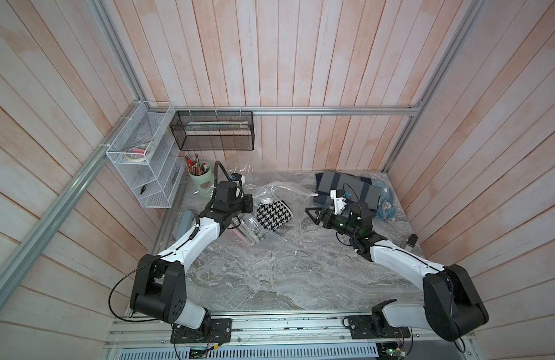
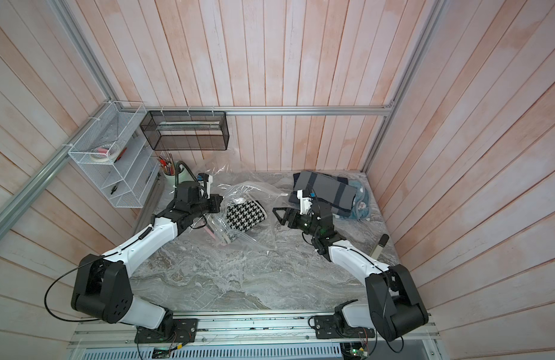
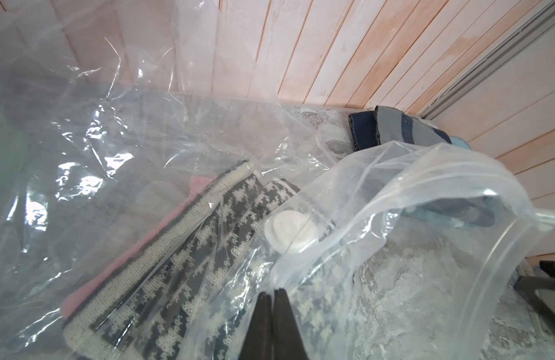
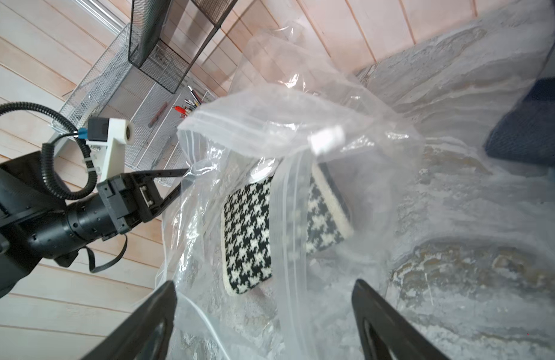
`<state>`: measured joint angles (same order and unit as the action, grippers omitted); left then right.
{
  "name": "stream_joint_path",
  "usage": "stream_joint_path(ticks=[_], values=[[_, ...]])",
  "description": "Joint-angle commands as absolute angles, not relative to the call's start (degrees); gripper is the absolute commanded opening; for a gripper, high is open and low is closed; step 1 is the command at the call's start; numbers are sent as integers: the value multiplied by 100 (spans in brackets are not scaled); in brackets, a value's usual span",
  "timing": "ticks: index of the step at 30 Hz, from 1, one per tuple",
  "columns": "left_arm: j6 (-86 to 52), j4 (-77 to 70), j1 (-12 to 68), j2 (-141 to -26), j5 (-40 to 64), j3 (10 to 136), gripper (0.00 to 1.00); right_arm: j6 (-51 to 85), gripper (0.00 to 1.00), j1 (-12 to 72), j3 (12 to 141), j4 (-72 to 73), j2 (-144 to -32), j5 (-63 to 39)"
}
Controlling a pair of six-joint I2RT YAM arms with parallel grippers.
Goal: Take the blanket out of the vacuum bag
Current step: Place the blanket at the corner of the board, then take out the blanket from the vacuum bag.
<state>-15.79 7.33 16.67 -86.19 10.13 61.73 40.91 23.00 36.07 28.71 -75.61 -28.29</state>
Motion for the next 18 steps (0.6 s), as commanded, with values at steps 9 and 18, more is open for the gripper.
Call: stream_joint_path(ticks=[9,18], values=[[-1421,159,1631,-8987,1574,6626,0,4647,82,3458,3253,3207,-6895,-1824],[-1515,-251,1636,-8980,1789,6489,0,5285,80,3964,3292,3932,-7745,-1415]])
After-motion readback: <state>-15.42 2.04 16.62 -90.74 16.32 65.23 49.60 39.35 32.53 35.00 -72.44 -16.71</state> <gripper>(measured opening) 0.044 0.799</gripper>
